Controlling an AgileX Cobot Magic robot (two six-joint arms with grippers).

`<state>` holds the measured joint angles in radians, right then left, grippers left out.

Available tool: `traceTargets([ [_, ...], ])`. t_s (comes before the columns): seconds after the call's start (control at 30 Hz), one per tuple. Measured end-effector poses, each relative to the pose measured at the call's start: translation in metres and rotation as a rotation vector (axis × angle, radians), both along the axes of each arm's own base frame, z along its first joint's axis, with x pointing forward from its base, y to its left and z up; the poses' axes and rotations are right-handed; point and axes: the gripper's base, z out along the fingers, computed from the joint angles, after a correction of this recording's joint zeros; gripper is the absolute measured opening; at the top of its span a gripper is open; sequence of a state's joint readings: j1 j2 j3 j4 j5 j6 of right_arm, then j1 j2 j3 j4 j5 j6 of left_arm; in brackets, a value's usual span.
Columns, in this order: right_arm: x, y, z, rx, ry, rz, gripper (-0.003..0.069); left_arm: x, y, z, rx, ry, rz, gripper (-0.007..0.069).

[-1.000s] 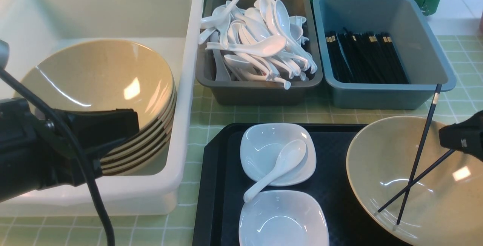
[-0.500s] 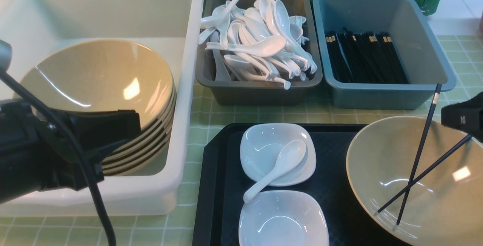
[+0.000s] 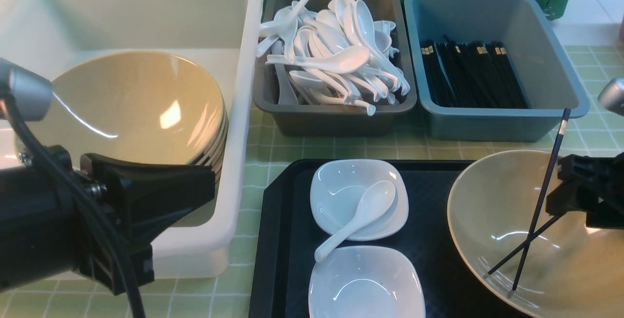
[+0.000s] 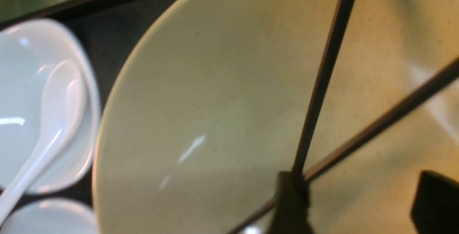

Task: On green table put chopsticks spoon bowls plates into blue grey white boxes.
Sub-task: 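Move the grippers toward the tableware on the black tray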

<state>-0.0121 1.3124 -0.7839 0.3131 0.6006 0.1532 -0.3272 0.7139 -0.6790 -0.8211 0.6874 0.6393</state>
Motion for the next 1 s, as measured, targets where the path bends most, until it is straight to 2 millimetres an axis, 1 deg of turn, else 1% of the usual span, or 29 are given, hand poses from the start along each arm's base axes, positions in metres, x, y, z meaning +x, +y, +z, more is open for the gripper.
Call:
traceTargets([
  [0.03,0.001,0.0,-0.001,0.0,0.001,-0.005,0.049,0.0,0.0,0.0,0.0,-0.001,0.001,-0.0001],
  [0.07,0.004,0.0,-0.005,0.0,0.008,-0.011,0.0529,0.0,0.0,0.0,0.0,-0.001,0.001,-0.0001],
  [0.13,0.01,-0.001,-0.011,-0.004,0.007,-0.021,0.0576,0.0,0.0,0.0,0.0,0.0,0.0,-0.0001],
  [0.2,0.014,-0.002,-0.016,-0.008,0.006,-0.031,0.0592,0.0,0.0,0.0,0.0,0.0,0.0,-0.0001],
  [0.3,0.021,-0.003,-0.022,-0.015,-0.004,-0.045,0.0596,0.0,0.0,0.0,0.0,0.0,0.0,-0.0001],
  [0.33,0.025,-0.004,-0.026,-0.021,-0.018,-0.056,0.0595,0.0,0.0,0.0,0.0,0.0,0.0,-0.0001],
  [0.43,0.031,-0.005,-0.033,-0.03,-0.027,-0.065,0.0575,0.0,0.0,0.0,0.0,0.0,0.0,-0.0001],
  [0.5,0.034,-0.006,-0.038,-0.035,-0.021,-0.062,0.0522,0.0,0.0,0.0,0.0,0.0,0.0,-0.0001],
  [0.53,0.034,-0.006,-0.039,-0.04,-0.022,-0.053,0.0484,0.0,0.0,0.0,0.0,0.0,0.0,-0.0001],
  [0.57,0.034,-0.006,-0.039,-0.042,-0.022,-0.048,0.0475,0.0,0.0,0.0,0.0,0.0,0.0,-0.0001],
  [0.6,0.035,-0.006,-0.039,-0.049,-0.03,-0.038,0.0388,0.0,0.0,0.0,0.0,0.0,0.0,-0.0001],
  [0.7,0.036,-0.006,-0.038,-0.061,-0.043,-0.019,0.0168,0.0,0.0,0.0,0.0,0.0,0.0,-0.0001],
  [0.73,0.036,-0.006,-0.038,-0.062,-0.044,-0.017,0.0141,0.0,0.0,0.0,0.0,0.0,0.0,-0.0001],
  [0.77,0.036,-0.006,-0.038,-0.067,-0.047,-0.006,0.0085,0.0,0.0,0.0,0.0,0.0,0.0,-0.0001],
  [0.8,0.035,-0.006,-0.037,-0.07,-0.051,0.002,0.0052,0.0,0.0,0.0,0.0,0.0,0.0,-0.0001],
  [0.83,0.035,-0.006,-0.037,-0.071,-0.052,0.004,0.0052,0.0,0.0,0.0,0.0,0.0,0.0,-0.0001],
  [1.0,0.028,-0.005,-0.021,-0.075,-0.086,0.04,0.0046,0.0,0.0,0.0,0.0,0.0,0.0,-0.0001],
])
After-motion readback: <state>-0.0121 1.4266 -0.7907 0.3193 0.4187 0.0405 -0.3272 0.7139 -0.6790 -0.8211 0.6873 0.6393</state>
